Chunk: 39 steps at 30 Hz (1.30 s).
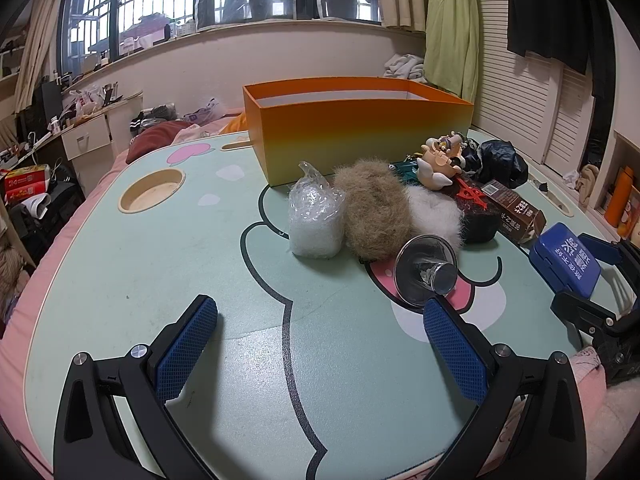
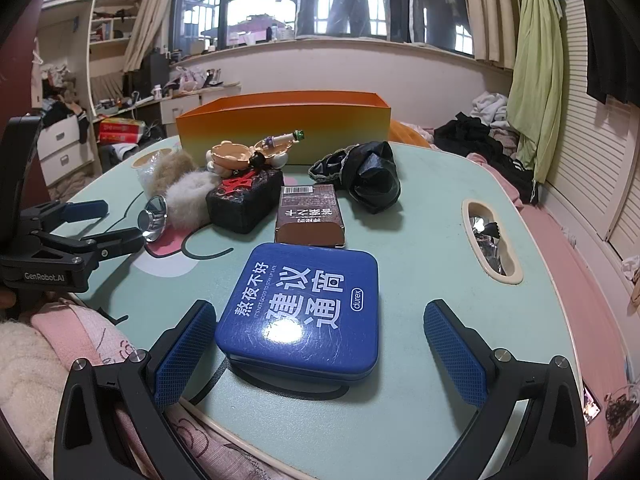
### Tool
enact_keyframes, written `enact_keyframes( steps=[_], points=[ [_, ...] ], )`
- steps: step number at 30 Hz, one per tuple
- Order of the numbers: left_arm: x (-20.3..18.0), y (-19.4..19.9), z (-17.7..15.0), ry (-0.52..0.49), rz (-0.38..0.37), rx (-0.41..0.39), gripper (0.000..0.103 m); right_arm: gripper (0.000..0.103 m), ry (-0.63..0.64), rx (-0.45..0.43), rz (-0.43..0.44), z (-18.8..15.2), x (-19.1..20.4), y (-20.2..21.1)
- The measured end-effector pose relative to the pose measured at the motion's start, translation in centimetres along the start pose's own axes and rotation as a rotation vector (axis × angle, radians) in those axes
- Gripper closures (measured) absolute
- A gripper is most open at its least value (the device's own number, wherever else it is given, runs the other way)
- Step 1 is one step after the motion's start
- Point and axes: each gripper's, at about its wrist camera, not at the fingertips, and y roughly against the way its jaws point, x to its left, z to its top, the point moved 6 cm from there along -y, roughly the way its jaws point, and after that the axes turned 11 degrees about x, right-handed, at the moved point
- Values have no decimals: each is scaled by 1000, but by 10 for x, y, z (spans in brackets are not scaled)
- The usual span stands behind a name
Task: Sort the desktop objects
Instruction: 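Grasp the blue tin with right tool while left tool grasps the silver cone, then drop the blue tin into orange box with right tool while left tool drops the cone in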
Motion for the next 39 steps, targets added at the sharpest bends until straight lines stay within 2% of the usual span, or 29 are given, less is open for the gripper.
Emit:
enact_keyframes(
  steps=[12,16,17,19,20,23,27,30,32,33,34,37,39],
  points=[
    [0,0,0,0,-2,0,0,0,-26,-2,8,8,-5,0],
    [-1,2,0,-10,-10,-5,0,0,-31,-4,-20,16,-4,-3],
    [-2,3,-1,-18,-15,-7,0,2,-28,1,-20,16,-4,-4],
    [-5,9,0,-37,-10,-32,0,33,-19,-12,-17,15,-2,-3],
    [-6,13,1,-42,-7,-48,0,36,-20,-19,-20,14,-2,-1],
    [-14,22,7,-87,-28,-87,0,36,-35,-42,-11,11,-5,3],
    [-29,20,14,-156,-67,-67,4,36,-49,-100,-3,11,-9,15],
    [-37,13,20,-182,-89,-37,19,36,-42,-105,-9,12,-7,16],
    [-40,6,22,-189,-102,-2,38,36,-45,-108,-9,12,-7,17],
    [-41,1,21,-189,-118,32,56,36,-47,-109,-12,13,-7,18],
    [-39,1,20,-183,-147,33,68,36,-48,-110,-15,14,-8,18],
    [-32,8,17,-171,-197,55,71,36,-49,-119,-21,17,-10,22],
    [-28,18,17,-174,-195,39,71,36,-47,-134,-20,23,-11,29]
  ],
)
